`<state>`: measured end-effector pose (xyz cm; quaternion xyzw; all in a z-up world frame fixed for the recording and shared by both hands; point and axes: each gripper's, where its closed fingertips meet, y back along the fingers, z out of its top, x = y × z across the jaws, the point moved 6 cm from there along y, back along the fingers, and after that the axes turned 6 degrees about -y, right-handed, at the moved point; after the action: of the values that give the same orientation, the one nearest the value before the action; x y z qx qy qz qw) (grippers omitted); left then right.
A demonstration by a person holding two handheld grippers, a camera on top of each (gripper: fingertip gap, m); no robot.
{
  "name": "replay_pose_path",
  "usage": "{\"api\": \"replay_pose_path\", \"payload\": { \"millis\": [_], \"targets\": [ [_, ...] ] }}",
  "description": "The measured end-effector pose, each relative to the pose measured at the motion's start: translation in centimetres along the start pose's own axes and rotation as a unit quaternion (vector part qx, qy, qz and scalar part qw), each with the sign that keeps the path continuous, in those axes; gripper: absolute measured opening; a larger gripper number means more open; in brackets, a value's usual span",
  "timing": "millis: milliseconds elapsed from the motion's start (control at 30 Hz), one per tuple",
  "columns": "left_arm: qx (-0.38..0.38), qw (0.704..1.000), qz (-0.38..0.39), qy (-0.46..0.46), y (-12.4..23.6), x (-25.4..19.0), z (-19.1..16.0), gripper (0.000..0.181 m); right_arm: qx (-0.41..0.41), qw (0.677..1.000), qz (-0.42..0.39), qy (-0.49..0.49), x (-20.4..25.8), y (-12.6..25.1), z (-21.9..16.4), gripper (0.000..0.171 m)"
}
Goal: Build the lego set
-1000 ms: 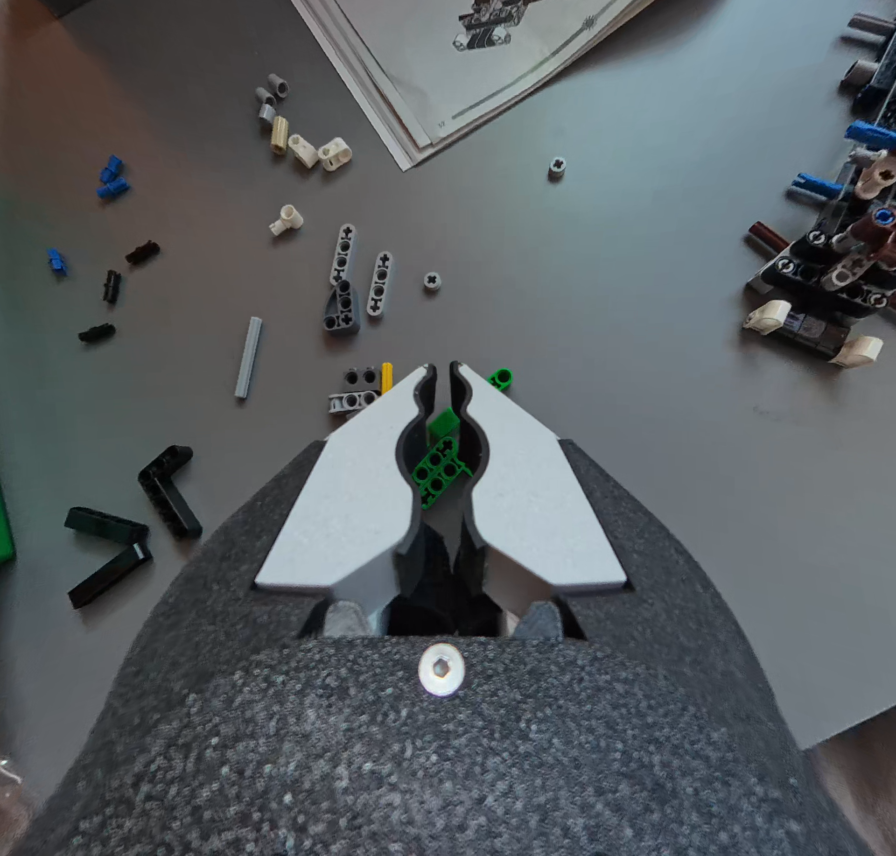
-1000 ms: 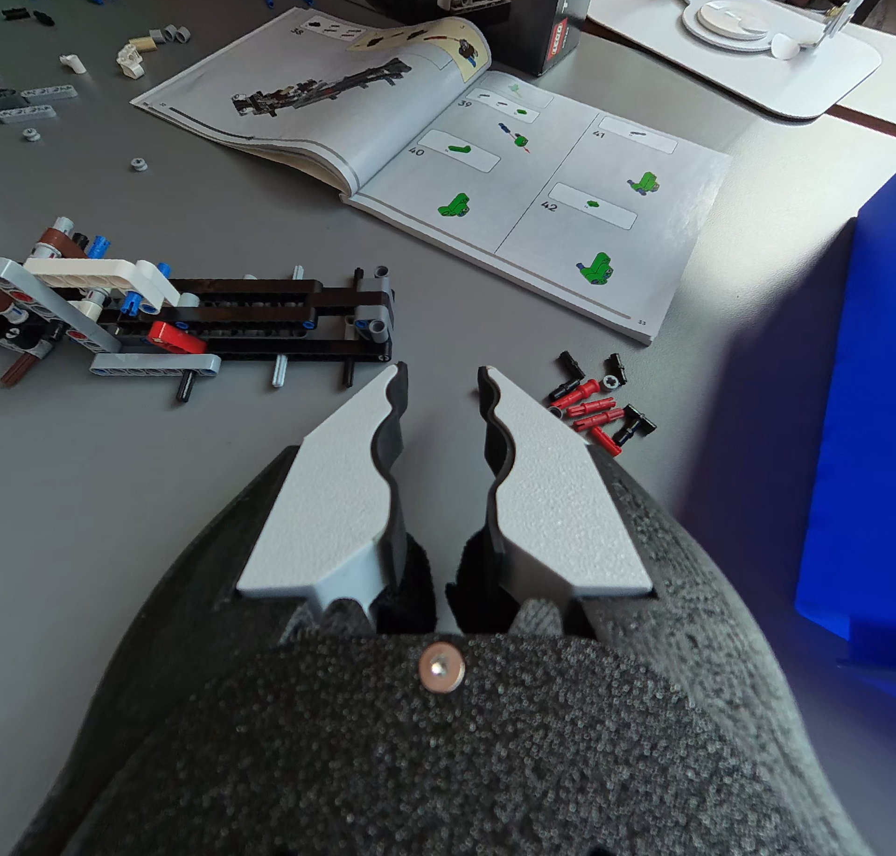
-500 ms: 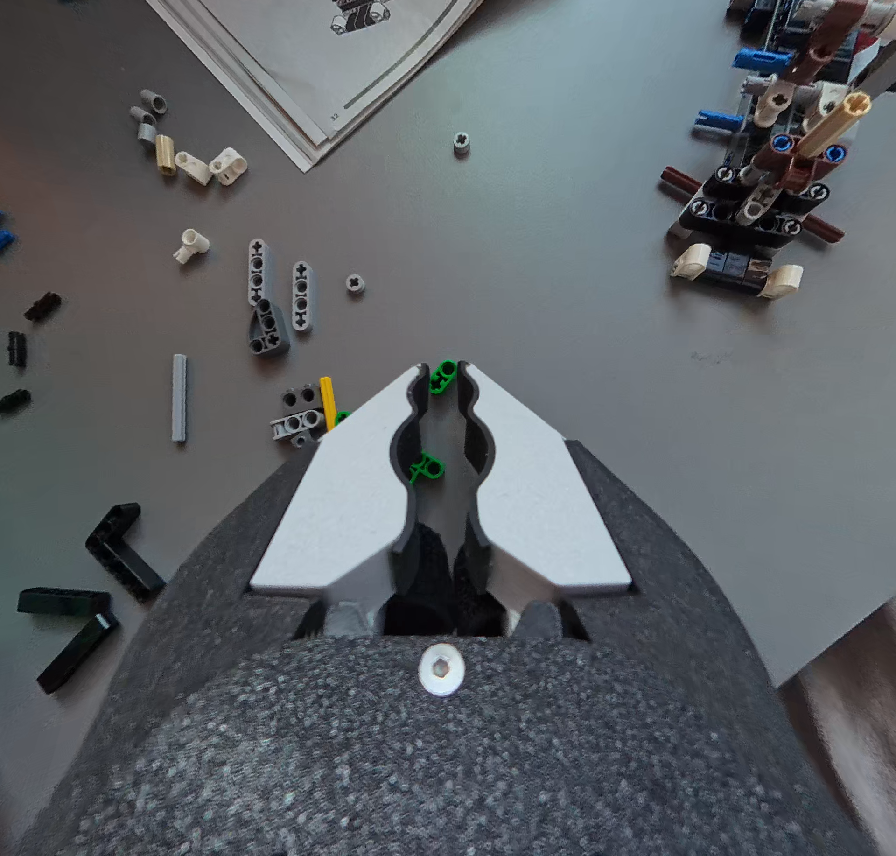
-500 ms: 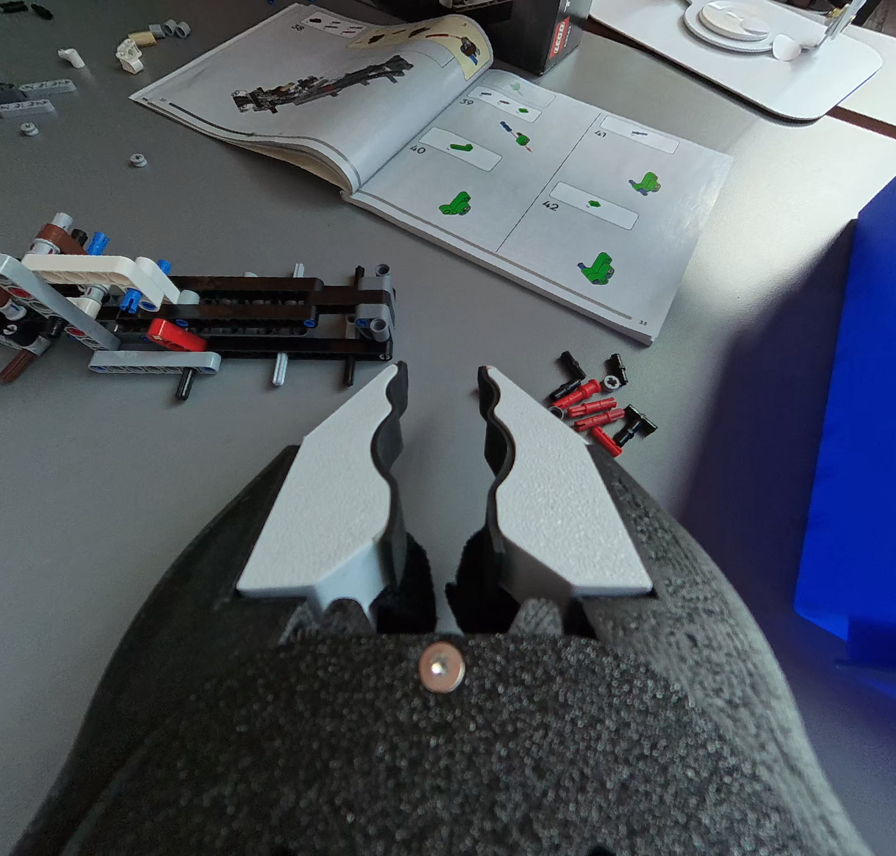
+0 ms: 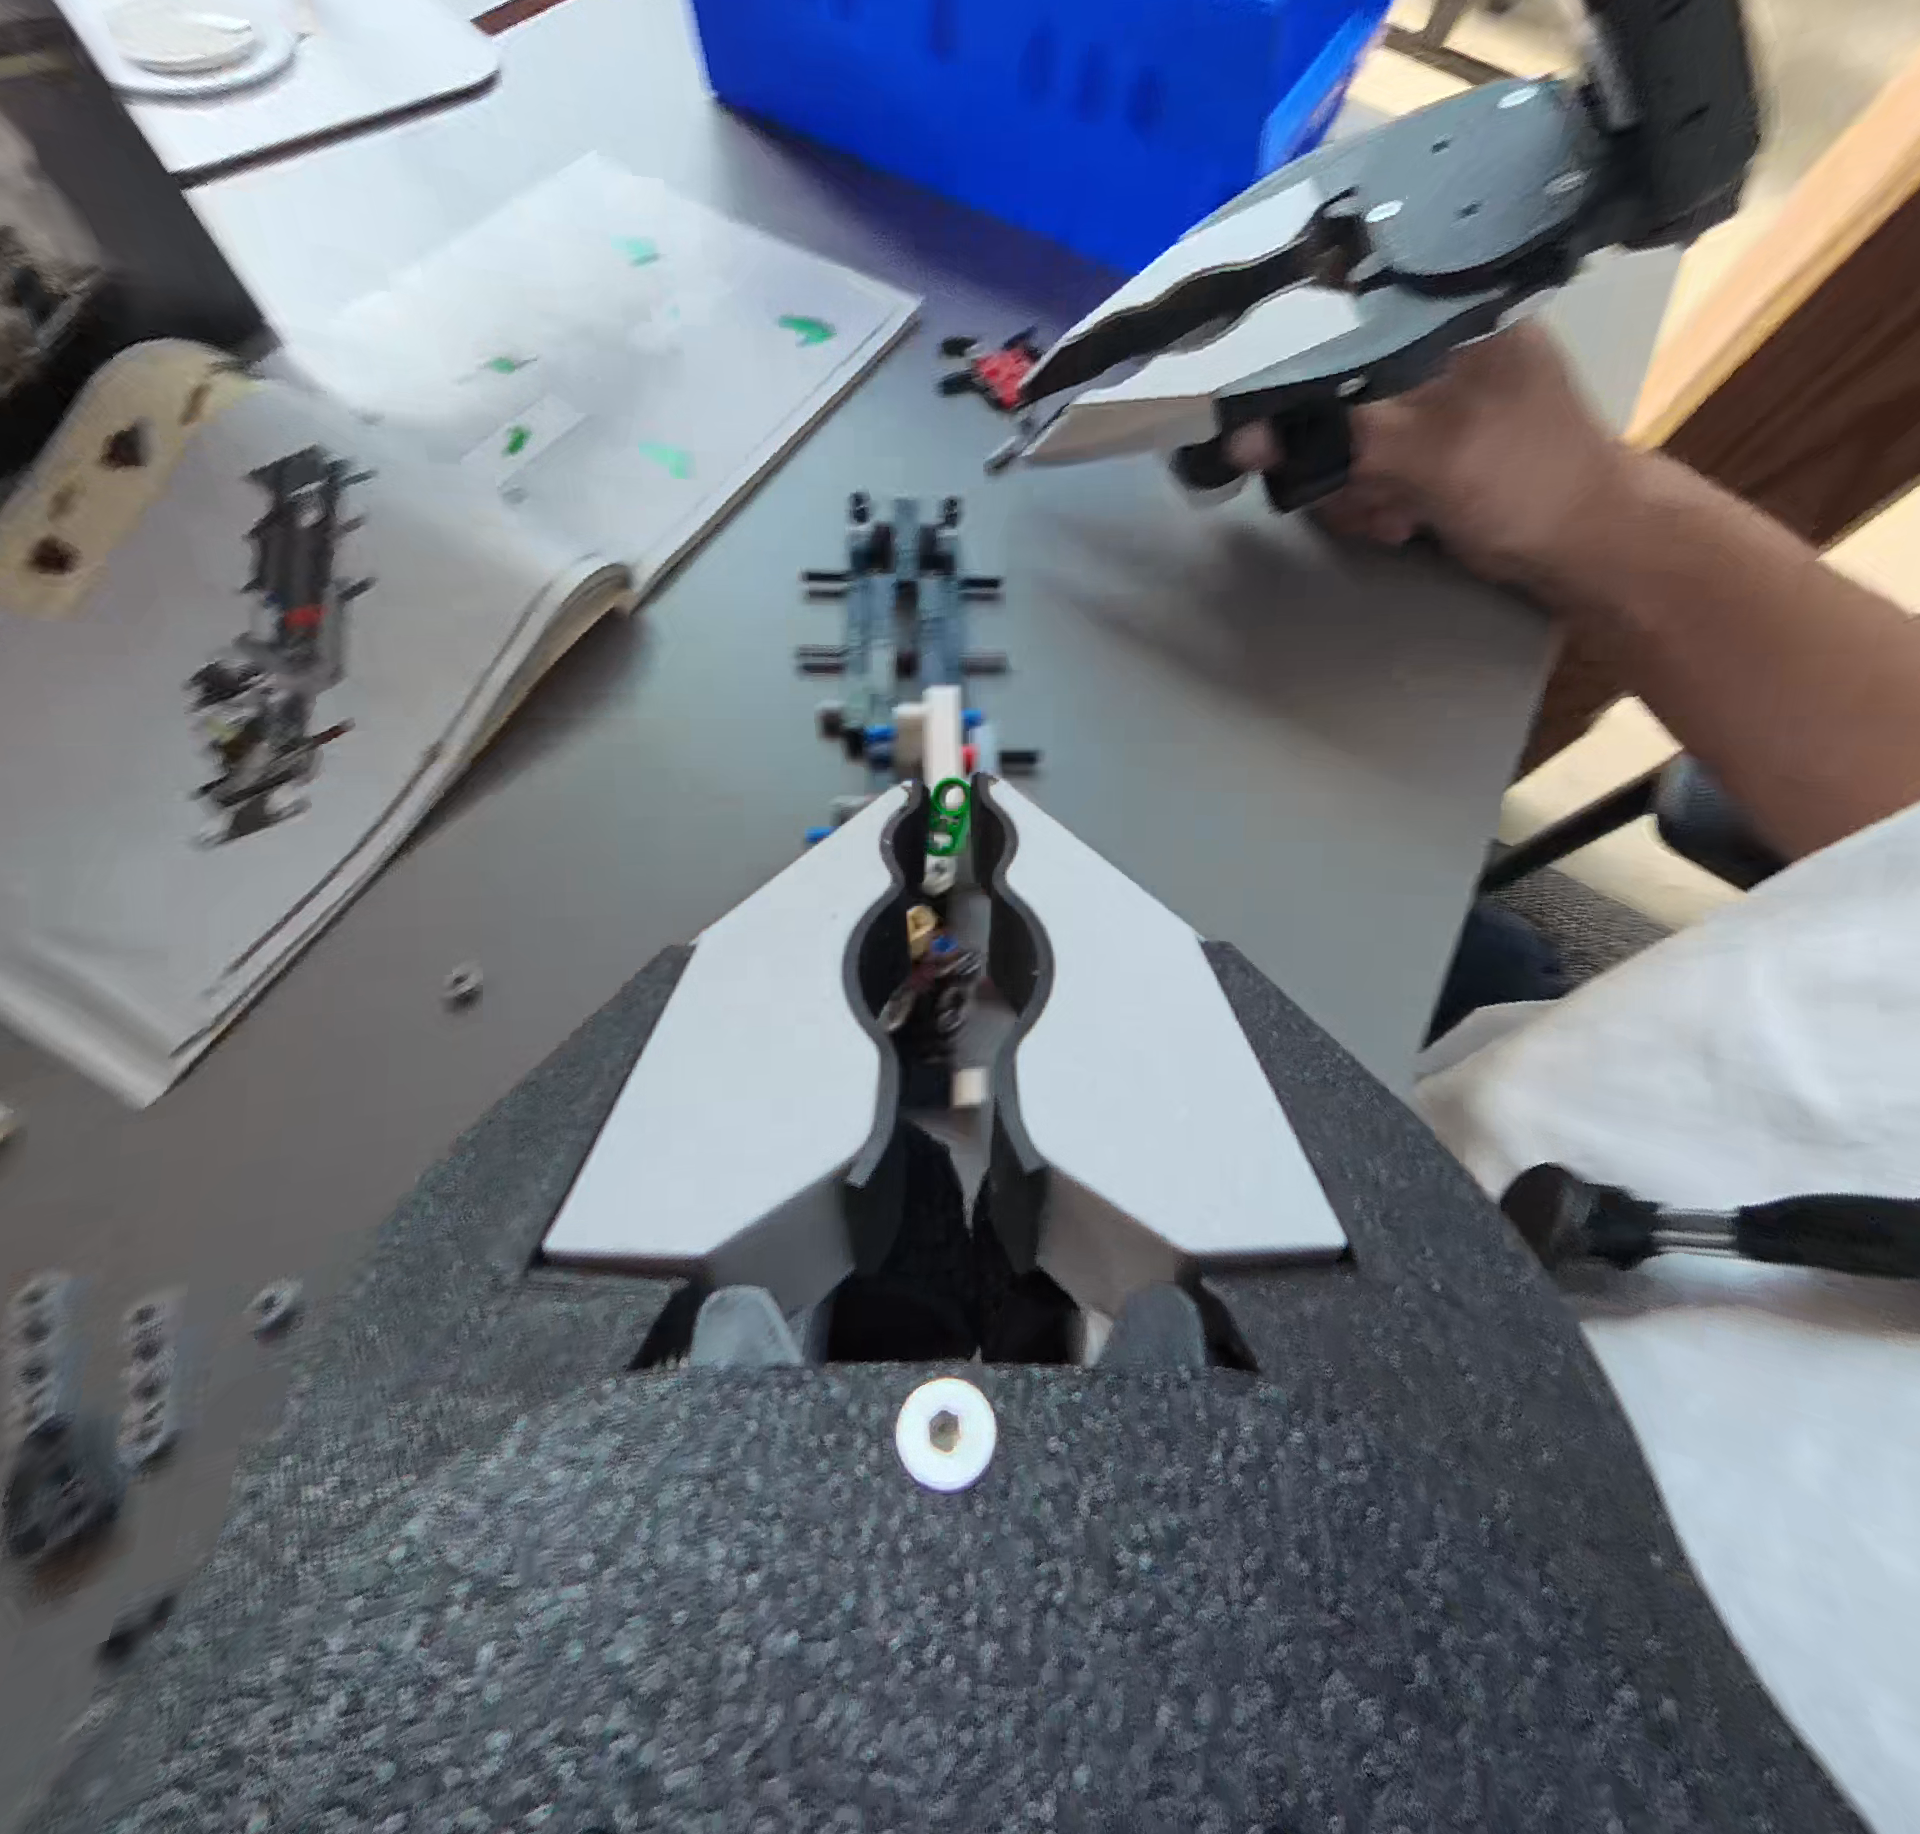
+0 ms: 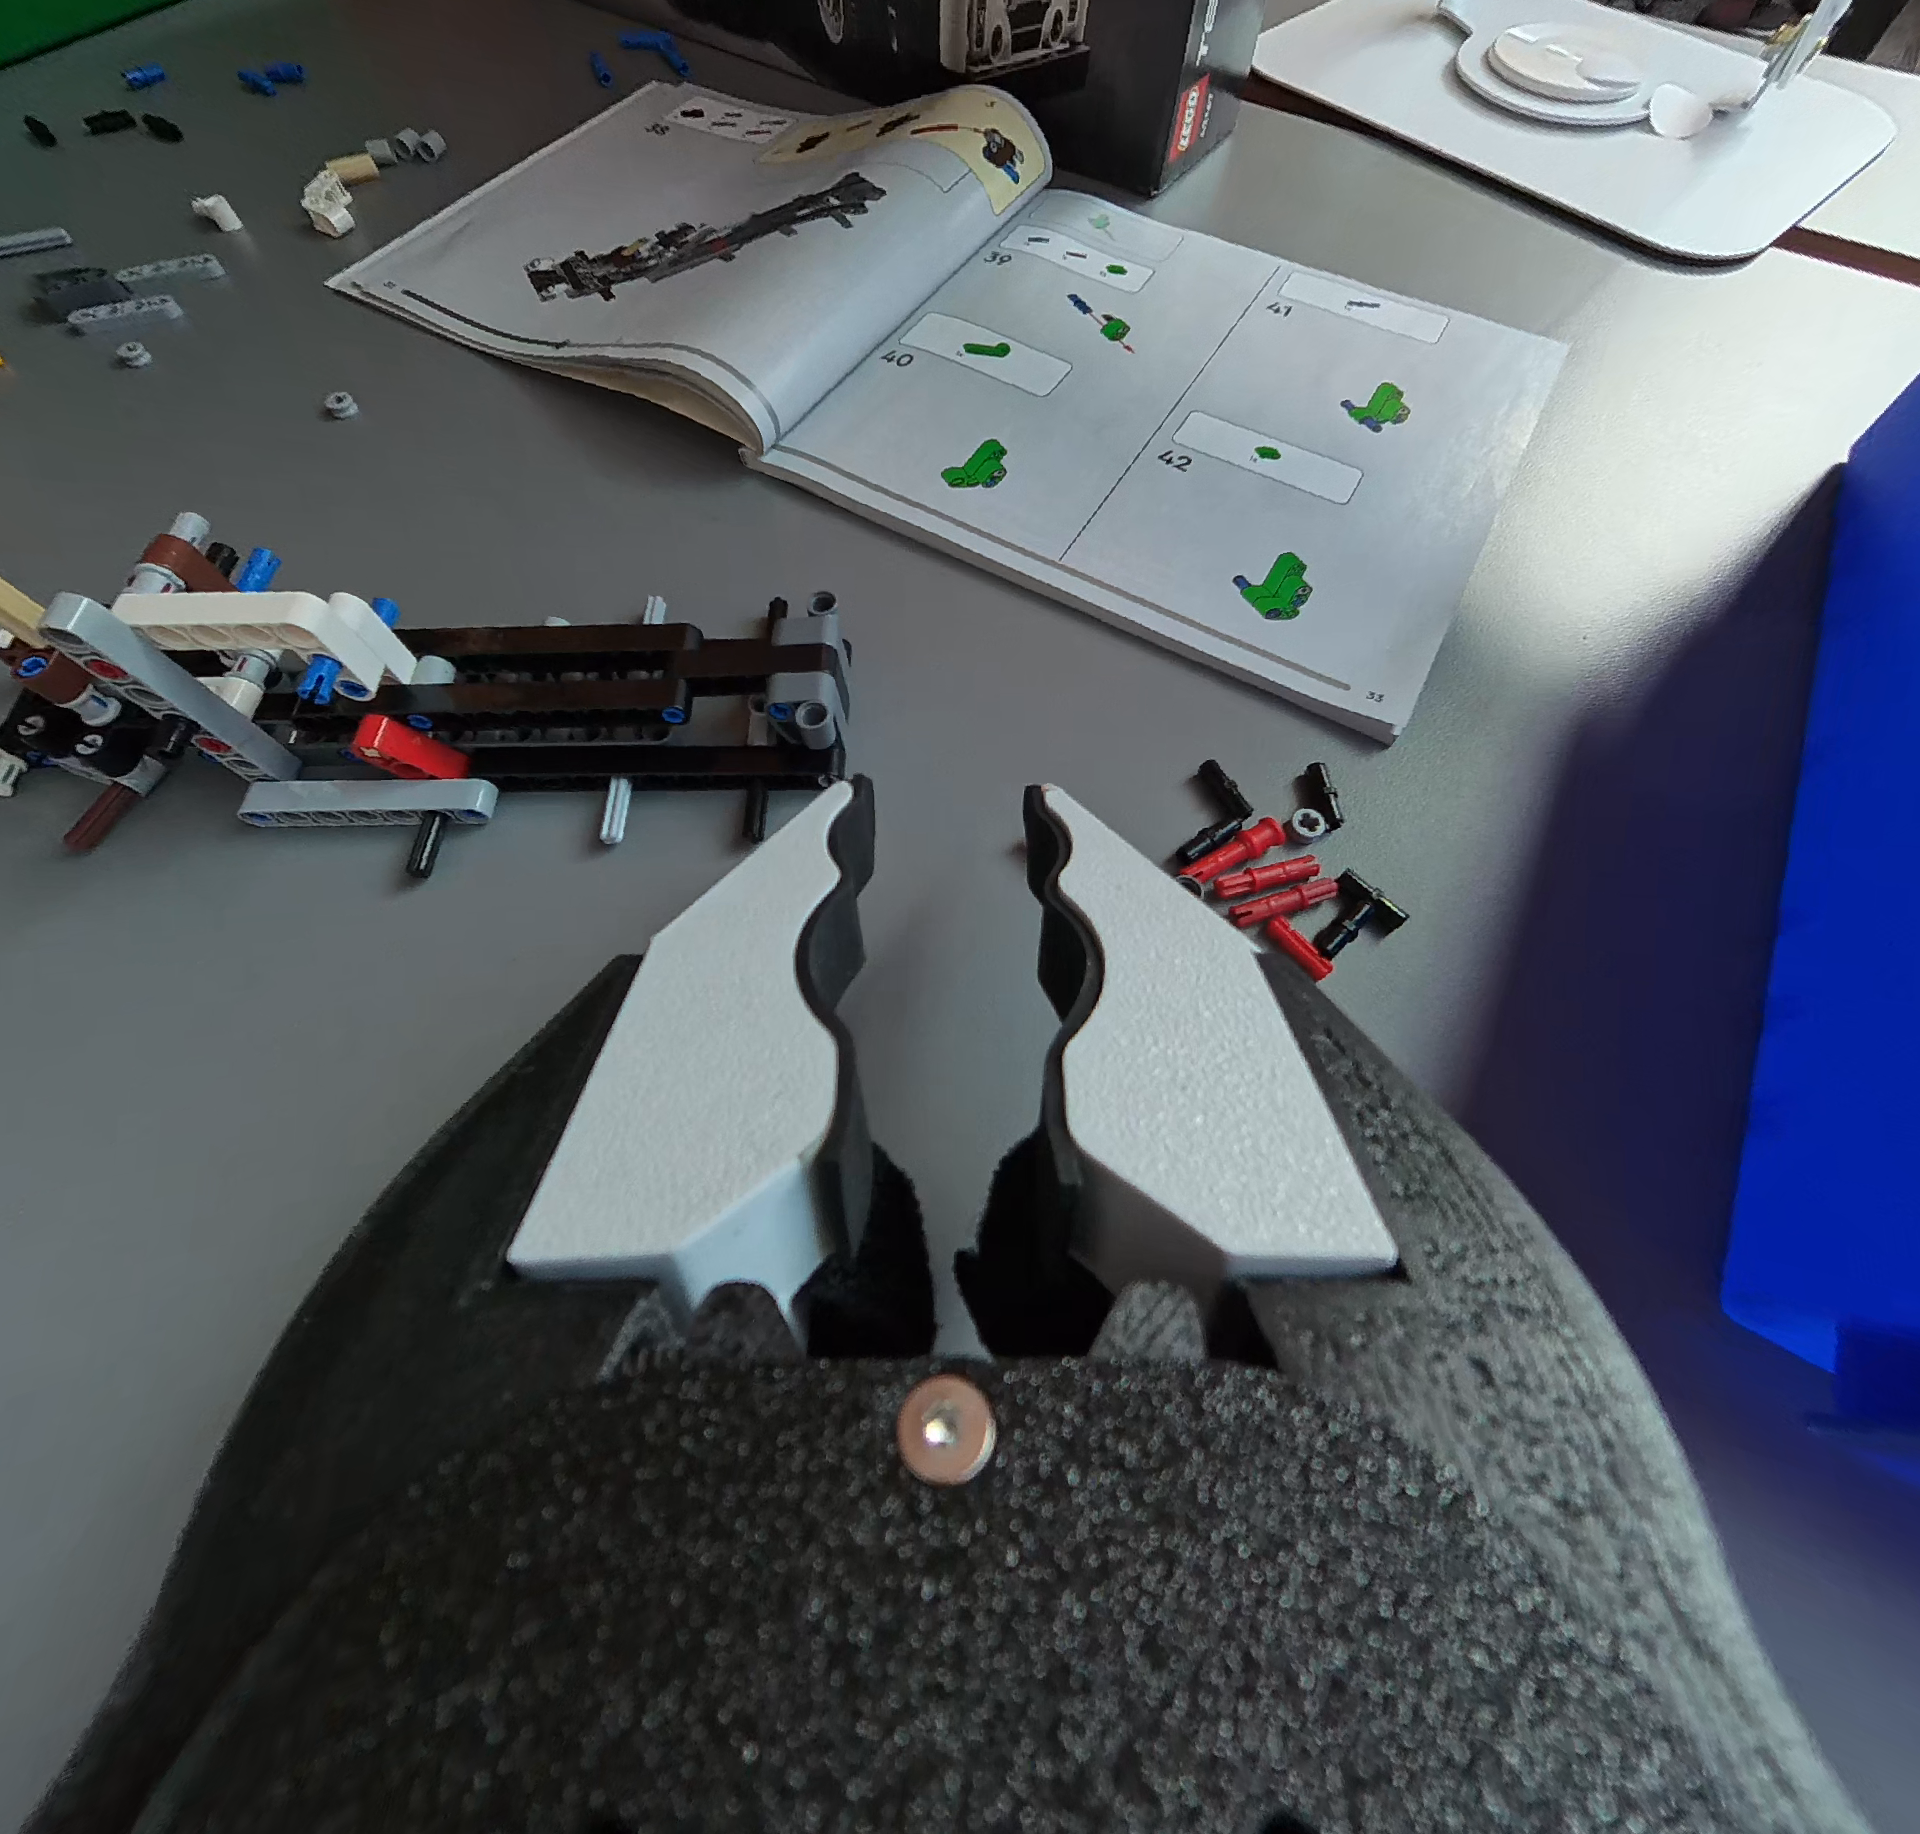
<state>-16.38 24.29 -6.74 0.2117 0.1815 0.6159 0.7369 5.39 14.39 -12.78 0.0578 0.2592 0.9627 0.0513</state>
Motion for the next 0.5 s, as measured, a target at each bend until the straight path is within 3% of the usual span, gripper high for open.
{"api": "replay_pose_path", "payload": {
  "millis": [100, 233, 500],
  "targets": [
    [0.020, 0.998, -0.061, -0.007, -4.1, -3.8, 1.3, 0.006, -0.014, 1.000, 0.009, -0.008, -0.1, 0.3, 0.2, 0.028],
    [0.095, 0.994, -0.060, -0.014, -9.1, -5.9, -0.2, 0.006, -0.024, 1.000, 0.013, -0.009, 0.0, 0.6, 0.2, 0.028],
    [0.135, 0.990, -0.022, -0.036, -11.5, -6.0, -1.3, 0.006, -0.023, 1.000, 0.012, 0.007, 0.4, 0.6, 0.2, 0.028]
  ]
}}
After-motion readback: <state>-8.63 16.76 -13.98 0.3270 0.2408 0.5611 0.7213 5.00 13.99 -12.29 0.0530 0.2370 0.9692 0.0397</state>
